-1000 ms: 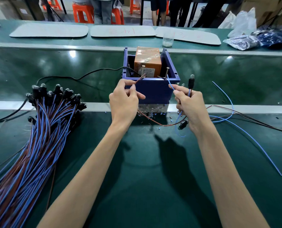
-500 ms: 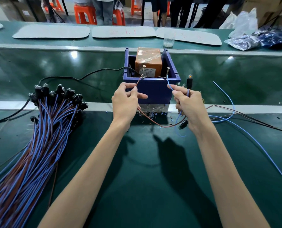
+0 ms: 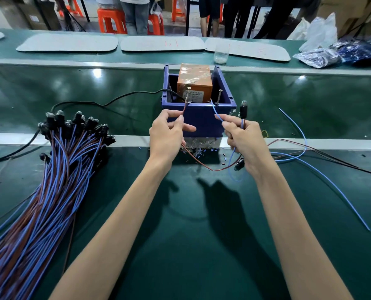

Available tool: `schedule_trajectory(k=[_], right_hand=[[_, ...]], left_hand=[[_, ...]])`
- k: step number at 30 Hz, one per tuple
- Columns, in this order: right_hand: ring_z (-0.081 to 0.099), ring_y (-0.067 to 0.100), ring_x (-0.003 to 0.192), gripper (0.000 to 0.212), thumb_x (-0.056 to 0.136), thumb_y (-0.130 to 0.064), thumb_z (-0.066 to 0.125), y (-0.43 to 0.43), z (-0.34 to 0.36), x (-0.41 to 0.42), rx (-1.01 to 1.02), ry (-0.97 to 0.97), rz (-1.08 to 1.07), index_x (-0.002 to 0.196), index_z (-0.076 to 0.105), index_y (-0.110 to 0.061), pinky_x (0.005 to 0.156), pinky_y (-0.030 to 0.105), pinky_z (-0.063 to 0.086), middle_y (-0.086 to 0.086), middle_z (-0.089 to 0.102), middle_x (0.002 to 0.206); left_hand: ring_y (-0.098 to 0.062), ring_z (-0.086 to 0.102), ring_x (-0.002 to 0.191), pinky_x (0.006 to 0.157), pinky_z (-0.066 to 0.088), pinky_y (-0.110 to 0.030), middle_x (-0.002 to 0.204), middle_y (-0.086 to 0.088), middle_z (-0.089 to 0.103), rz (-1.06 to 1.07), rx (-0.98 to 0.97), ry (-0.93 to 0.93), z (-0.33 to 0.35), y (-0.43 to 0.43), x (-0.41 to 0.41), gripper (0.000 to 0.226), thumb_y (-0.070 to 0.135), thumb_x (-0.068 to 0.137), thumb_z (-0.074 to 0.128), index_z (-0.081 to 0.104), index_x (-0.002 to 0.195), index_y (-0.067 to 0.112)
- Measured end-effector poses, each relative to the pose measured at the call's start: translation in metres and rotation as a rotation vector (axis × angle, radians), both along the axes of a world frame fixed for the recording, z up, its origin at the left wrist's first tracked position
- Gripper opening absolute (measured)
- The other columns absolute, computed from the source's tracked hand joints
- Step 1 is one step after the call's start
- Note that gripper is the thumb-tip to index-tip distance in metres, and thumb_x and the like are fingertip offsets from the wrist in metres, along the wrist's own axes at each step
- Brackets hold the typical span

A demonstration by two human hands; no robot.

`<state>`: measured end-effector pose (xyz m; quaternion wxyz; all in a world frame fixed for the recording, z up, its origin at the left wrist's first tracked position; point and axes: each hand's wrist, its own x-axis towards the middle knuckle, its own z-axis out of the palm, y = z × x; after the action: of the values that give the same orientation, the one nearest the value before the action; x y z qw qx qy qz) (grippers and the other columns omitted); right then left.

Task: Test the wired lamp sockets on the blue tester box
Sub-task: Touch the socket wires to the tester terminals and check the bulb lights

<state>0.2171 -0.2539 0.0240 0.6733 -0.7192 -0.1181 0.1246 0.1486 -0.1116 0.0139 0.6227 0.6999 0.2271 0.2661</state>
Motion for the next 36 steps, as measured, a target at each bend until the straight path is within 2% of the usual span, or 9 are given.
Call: schedule_trajectory(k=[4,8,16,25,28,32,36], right_hand=[[0.031,0.002,0.037,0.027,0.096,-0.005,0.048,0.000,0.003,-0.001,0.001,0.013,-0.019,0.111,0.069,-0.013,0.039,0.009,0.025,-0.006,0.041,0.054],[0.035,0.001,0.038,0.028,0.095,-0.003,0.048,0.000,0.005,-0.002,0.025,0.066,-0.021,0.115,0.067,-0.008,0.038,0.010,0.027,-0.008,0.052,0.052],[0.042,0.003,0.040,0.028,0.096,-0.006,0.048,0.003,0.006,-0.005,0.013,0.075,0.013,0.118,0.064,-0.017,0.042,0.012,0.029,-0.011,0.064,0.059],[0.051,0.001,0.043,0.024,0.098,-0.010,0.050,0.004,0.005,-0.008,0.066,0.104,0.068,0.117,0.061,-0.021,0.043,0.009,0.039,-0.011,0.072,0.069],[0.052,0.000,0.046,0.023,0.098,-0.013,0.050,0.004,0.004,-0.007,0.045,0.083,0.064,0.112,0.062,-0.026,0.045,0.010,0.037,-0.012,0.073,0.074],[0.052,0.001,0.047,0.021,0.098,-0.013,0.051,0.002,0.003,-0.005,0.061,0.081,0.043,0.112,0.062,-0.023,0.043,0.010,0.034,-0.010,0.075,0.080],[0.050,0.003,0.046,0.019,0.097,-0.012,0.052,-0.001,0.003,-0.003,0.076,0.089,0.019,0.103,0.065,-0.023,0.042,0.011,0.031,-0.007,0.076,0.083]], left_hand=[[-0.006,0.037,0.035,0.044,0.038,-0.017,0.063,0.008,0.071,0.015,-0.009,-0.011,0.004,-0.002,0.000,0.013,0.015,0.097,0.050,0.055,0.090,0.024],[-0.007,0.036,0.033,0.043,0.037,-0.018,0.056,0.007,0.067,-0.009,-0.032,-0.016,0.006,-0.005,0.000,0.010,0.013,0.096,0.050,0.056,0.091,0.019],[-0.009,0.036,0.035,0.042,0.036,-0.016,0.053,0.004,0.065,-0.085,-0.083,-0.036,0.007,-0.002,-0.001,0.010,0.012,0.096,0.050,0.057,0.090,0.015],[-0.007,0.039,0.031,0.042,0.038,-0.012,0.065,0.008,0.072,-0.141,-0.167,0.051,0.010,0.004,0.003,0.015,0.020,0.101,0.043,0.057,0.095,0.019],[-0.006,0.039,0.032,0.042,0.038,-0.012,0.066,0.007,0.072,-0.135,-0.219,0.051,0.012,0.004,0.005,0.017,0.020,0.101,0.043,0.059,0.094,0.018],[-0.006,0.038,0.033,0.041,0.038,-0.012,0.065,0.007,0.072,-0.131,-0.277,0.039,0.014,0.001,0.006,0.017,0.018,0.101,0.044,0.060,0.096,0.016],[-0.006,0.038,0.032,0.038,0.035,-0.012,0.064,0.006,0.072,-0.117,-0.325,0.035,0.016,0.000,0.006,0.016,0.017,0.100,0.044,0.059,0.098,0.014]])
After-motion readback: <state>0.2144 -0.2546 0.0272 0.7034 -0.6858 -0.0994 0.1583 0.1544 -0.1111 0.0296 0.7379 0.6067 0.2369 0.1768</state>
